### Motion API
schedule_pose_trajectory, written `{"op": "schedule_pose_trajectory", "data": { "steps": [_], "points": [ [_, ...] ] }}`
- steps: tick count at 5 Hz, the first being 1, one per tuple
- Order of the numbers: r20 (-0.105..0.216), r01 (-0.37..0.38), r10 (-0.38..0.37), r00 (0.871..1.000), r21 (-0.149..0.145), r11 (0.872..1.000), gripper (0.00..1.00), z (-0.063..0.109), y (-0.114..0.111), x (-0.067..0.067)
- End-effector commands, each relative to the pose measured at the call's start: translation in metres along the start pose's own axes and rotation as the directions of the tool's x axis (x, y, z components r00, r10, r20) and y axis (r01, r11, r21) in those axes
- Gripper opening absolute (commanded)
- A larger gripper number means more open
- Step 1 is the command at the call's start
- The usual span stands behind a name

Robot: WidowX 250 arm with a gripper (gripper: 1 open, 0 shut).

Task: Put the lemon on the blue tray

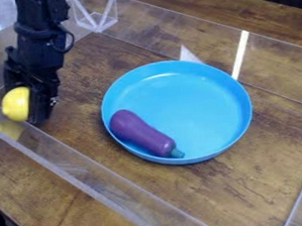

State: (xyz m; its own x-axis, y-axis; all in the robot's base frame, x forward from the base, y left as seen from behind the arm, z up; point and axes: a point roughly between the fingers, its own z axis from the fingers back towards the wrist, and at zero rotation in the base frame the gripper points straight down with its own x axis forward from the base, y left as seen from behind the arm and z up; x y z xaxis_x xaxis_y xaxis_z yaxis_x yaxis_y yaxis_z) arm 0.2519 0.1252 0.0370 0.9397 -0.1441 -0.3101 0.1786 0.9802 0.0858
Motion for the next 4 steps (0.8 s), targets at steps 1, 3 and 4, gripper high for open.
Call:
{"op": "schedule_pose_trajectory", "data": {
  "steps": [1,3,4],
  "points": [
    [0.054,0.033,-0.035,0.998,0.047,0.998,0.0,0.027,-0.006,0.008],
    [0.059,0.102,-0.107,0.992,0.079,0.992,0.0,0.05,-0.029,0.004],
    [0.055,0.095,-0.099,0.994,0.076,0.993,0.0,0.045,-0.028,0.006]
  ]
}}
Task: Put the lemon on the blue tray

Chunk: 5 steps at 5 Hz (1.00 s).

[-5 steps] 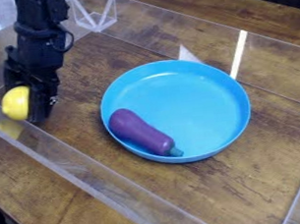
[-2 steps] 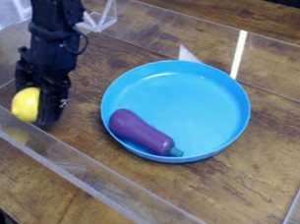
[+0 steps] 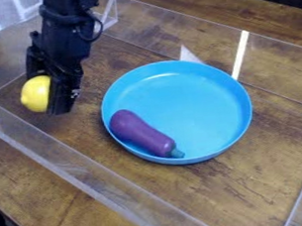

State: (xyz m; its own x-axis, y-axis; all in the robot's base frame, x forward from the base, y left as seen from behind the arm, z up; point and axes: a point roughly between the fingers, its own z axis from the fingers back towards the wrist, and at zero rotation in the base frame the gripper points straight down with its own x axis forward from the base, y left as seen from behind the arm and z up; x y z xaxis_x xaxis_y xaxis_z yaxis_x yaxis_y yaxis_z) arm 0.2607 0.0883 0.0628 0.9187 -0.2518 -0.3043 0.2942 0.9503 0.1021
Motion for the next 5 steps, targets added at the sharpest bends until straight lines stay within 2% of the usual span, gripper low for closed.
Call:
{"op": "schedule_pose_trajectory", "data": {
  "steps": [1,4,5],
  "points": [
    [0.038,-0.019,0.018,0.999,0.021,1.0,0.0,0.01,0.006,0.002],
    [0.035,-0.007,0.006,0.999,0.028,1.0,0.0,0.002,0.021,0.007],
    [0.028,-0.034,0.033,0.999,0.021,0.999,0.0,0.004,0.024,0.013]
  ]
}}
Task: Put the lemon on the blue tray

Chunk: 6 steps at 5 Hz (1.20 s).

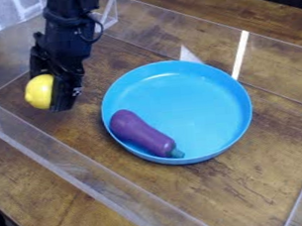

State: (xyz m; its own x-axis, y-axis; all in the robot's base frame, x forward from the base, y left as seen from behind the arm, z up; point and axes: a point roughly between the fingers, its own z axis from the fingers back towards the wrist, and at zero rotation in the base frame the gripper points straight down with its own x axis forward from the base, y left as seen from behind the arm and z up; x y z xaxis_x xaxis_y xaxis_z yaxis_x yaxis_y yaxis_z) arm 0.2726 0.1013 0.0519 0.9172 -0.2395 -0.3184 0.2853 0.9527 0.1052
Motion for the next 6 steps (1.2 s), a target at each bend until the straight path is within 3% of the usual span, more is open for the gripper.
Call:
{"op": "schedule_pose_trajectory", "data": {
  "steps": [1,3,4,6],
  "points": [
    [0.04,-0.051,0.051,0.998,0.015,0.999,0.0,0.019,0.011,0.008],
    [0.032,-0.13,0.129,0.991,0.008,0.992,0.0,0.023,0.005,0.001],
    [0.039,-0.096,0.095,0.995,0.026,0.995,0.0,0.023,-0.005,0.005],
    [0.05,-0.094,0.091,0.995,0.05,0.994,0.0,0.041,-0.018,0.016]
  ]
}}
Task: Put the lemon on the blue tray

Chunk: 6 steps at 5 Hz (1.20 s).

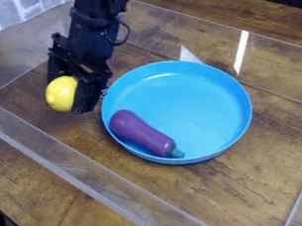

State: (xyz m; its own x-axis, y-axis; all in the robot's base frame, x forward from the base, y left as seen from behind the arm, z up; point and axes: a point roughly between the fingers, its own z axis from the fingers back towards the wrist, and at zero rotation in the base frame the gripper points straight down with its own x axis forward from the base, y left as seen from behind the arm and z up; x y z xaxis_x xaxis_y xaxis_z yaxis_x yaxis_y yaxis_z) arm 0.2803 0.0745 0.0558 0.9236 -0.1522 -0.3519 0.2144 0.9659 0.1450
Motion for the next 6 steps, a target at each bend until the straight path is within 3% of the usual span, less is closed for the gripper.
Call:
{"op": "schedule_pose_trajectory", "data": {
  "steps": [1,2,3,6],
  "points": [
    [0.103,0.0,-0.006,0.995,0.05,0.999,0.0,0.036,0.002,0.003],
    [0.121,0.083,-0.094,0.988,0.097,0.992,0.0,0.046,-0.003,0.005],
    [0.143,0.167,-0.189,0.971,0.155,0.974,0.0,0.062,-0.012,0.008],
    [0.158,0.269,-0.311,0.937,0.241,0.933,0.0,0.095,-0.02,-0.012]
  ]
}}
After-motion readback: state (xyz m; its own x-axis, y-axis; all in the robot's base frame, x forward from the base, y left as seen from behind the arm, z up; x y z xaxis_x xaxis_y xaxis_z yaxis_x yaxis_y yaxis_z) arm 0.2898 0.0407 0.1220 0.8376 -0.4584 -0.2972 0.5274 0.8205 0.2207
